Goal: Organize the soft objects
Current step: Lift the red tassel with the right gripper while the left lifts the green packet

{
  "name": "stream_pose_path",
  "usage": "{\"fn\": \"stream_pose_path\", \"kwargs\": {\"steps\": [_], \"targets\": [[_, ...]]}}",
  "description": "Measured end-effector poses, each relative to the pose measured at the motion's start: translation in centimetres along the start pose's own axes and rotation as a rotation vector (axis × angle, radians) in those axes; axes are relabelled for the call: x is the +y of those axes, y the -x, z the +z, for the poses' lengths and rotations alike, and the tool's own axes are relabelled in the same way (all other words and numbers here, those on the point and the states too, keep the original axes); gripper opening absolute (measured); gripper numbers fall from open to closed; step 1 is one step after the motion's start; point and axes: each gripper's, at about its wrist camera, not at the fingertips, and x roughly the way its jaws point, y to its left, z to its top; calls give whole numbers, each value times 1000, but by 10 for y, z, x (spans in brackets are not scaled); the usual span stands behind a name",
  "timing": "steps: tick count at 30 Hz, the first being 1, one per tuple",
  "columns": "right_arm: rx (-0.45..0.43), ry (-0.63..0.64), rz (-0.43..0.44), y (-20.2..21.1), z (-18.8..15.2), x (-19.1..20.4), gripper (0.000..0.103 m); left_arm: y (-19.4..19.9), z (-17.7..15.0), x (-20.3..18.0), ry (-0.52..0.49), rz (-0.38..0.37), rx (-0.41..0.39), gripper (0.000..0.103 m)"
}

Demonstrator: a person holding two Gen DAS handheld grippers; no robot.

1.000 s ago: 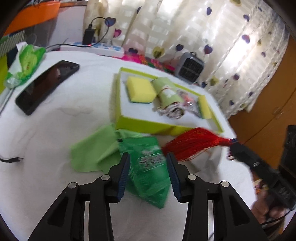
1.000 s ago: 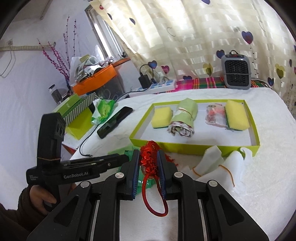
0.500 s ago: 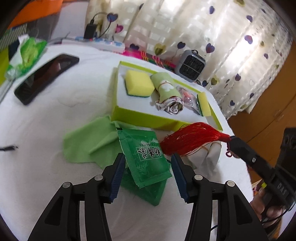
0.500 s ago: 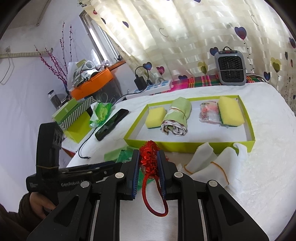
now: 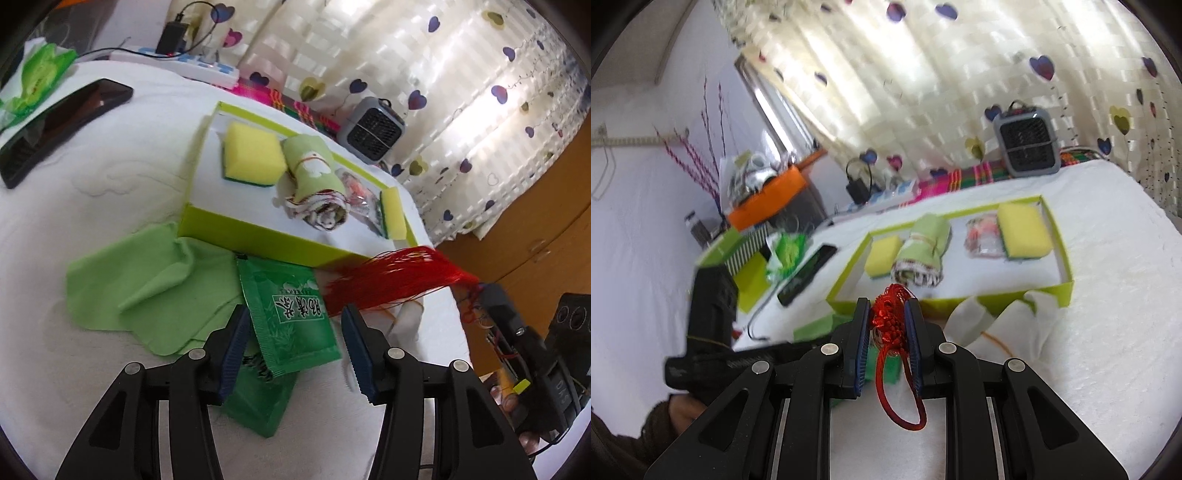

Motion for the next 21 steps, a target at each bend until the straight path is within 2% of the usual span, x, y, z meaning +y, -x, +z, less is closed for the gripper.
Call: {"fn": "stream_pose_path", "kwargs": {"steps": [2, 5, 9, 10, 11, 14, 21], "targets": [[-34, -7, 3, 7, 2, -2, 20, -1, 1, 2, 40, -44, -5, 50], [-74, -23, 13, 15, 6, -4, 20, -8, 3, 1, 55, -36, 7, 50], [-87, -26, 9, 17, 8, -5, 20, -16, 3, 4, 112, -113, 42, 50], [-86, -28, 11, 18, 8, -6, 20, -18, 2, 4, 112, -104, 44, 50], [-83, -31, 11, 17, 8, -7, 20, -18, 1, 2, 106, -106, 43, 50], [-78, -30, 13, 17, 8, -8, 20, -11, 0, 4, 130, -183, 0, 50], [-70, -40, 13, 15, 6, -12, 20, -21, -5, 1, 146, -200, 55, 50]]}}
